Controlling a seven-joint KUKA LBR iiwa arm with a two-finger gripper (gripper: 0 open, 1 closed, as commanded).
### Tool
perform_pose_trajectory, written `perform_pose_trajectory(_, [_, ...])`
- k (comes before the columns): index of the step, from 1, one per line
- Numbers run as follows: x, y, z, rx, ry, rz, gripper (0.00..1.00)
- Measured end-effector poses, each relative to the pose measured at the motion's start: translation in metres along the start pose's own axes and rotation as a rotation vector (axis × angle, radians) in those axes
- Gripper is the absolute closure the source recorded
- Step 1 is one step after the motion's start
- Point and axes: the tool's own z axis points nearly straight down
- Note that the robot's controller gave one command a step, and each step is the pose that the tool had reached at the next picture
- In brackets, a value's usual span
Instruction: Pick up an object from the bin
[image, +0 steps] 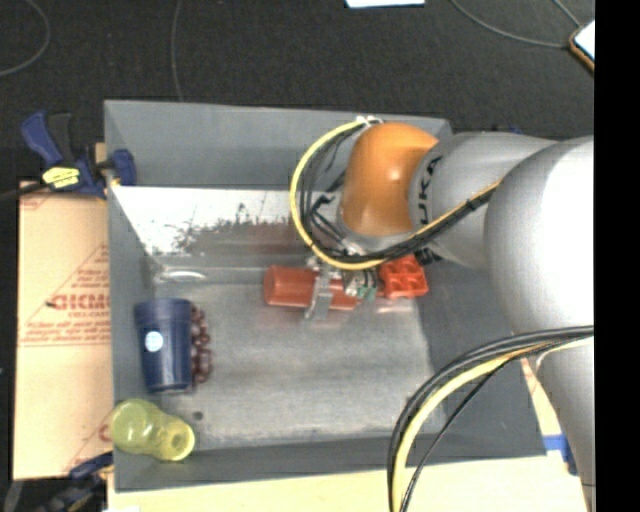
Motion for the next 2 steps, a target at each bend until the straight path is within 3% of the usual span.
perform_pose_trajectory(2, [0.0003, -0.0002, -0.0060, 0.000, -0.002, 0.003, 1.00])
